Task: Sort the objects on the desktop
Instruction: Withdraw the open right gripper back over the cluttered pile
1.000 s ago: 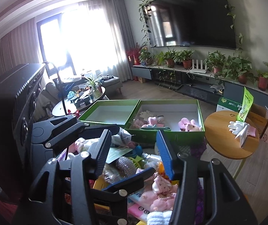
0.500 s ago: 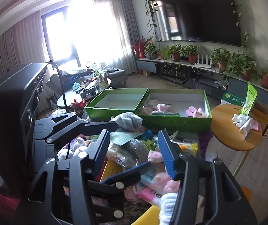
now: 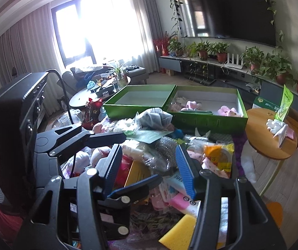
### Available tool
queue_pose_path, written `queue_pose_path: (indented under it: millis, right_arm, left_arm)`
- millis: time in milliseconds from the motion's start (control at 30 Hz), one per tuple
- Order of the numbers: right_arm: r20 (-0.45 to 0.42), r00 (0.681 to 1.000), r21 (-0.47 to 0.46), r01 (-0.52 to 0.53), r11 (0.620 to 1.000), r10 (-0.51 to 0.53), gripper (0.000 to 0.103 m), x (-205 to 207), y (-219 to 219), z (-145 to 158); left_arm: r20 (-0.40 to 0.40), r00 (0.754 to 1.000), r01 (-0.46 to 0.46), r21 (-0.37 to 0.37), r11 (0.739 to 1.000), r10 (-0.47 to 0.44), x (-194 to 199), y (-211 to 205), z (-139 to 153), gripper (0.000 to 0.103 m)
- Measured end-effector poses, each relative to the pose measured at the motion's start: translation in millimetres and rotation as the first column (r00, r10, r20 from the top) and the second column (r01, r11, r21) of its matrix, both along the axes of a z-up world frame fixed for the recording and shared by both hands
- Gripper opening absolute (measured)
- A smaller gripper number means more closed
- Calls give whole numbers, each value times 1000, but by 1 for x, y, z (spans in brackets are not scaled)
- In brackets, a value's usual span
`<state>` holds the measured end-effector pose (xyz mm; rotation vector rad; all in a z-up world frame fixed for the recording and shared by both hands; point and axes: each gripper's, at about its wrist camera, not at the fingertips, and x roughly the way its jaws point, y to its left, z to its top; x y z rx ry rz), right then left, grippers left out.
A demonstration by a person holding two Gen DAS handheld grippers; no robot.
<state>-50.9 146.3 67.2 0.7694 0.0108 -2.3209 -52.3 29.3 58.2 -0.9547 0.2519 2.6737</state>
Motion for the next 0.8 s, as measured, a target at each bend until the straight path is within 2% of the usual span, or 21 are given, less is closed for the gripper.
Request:
queue_pose_path:
  millis: [133, 300, 467, 633, 800]
  right_arm:
    - [20, 1000, 1, -1, 1000, 1, 53, 4, 1, -9]
    - [50, 999, 26, -7, 1000, 6, 53, 9, -1, -27]
    - [93, 996, 30, -11, 999, 8, 53, 9, -2, -40]
    - [115, 993, 23, -27, 999, 24, 53, 14, -3, -46]
    - [149, 988, 24, -49, 999, 45, 53, 22, -3, -59]
  left_arm:
    - [2, 1000, -29, 16, 999, 29, 7, -11, -9, 77]
    - [44, 997, -63, 40, 997, 61, 11, -24, -25, 77]
    - [53, 995, -88, 40, 995, 86, 19, -30, -35, 77]
    - [47, 993, -109, 8, 994, 109, 31, -32, -46, 77]
    - [73, 989, -134, 33, 990, 131, 43, -41, -61, 77]
